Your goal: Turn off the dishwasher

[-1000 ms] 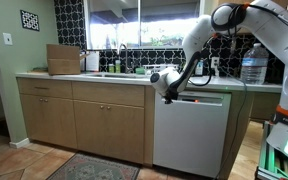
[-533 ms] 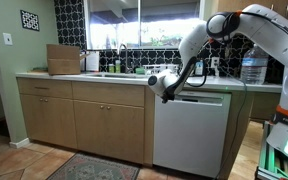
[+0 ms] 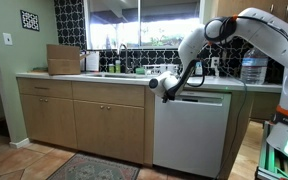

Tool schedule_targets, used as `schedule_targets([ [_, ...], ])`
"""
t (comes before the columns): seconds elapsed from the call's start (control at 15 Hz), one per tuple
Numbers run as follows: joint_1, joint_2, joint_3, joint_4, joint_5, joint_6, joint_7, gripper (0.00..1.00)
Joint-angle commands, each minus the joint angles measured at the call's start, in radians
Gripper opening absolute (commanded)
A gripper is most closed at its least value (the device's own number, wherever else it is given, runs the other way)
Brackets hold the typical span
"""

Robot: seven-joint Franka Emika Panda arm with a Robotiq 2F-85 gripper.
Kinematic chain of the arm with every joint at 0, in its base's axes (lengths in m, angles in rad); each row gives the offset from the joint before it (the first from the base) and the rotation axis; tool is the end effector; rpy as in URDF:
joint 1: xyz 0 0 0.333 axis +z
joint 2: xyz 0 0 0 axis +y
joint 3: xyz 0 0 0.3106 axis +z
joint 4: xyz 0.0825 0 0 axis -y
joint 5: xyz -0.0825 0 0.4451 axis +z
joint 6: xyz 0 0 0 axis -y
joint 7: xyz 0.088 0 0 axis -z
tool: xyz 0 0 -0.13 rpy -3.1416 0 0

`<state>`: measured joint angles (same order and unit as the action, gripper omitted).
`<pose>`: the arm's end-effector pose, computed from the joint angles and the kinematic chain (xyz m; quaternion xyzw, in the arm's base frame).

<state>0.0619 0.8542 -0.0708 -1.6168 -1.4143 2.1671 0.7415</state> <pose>0.7145 -0.0610 0.0618 0.8461 0.1476 0.0659 0.5079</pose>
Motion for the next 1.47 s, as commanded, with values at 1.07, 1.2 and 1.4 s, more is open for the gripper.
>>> schedule_targets([
  [1.07, -0.02, 0.021, 0.016, 0.014, 0.031, -0.048, -0.112, 0.0],
  [1.2, -0.02, 0.023, 0.019, 0.017, 0.047, -0.062, -0.121, 0.0],
  [1.4, -0.018, 0.026, 0.023, 0.021, 0.082, -0.084, -0.138, 0.0],
])
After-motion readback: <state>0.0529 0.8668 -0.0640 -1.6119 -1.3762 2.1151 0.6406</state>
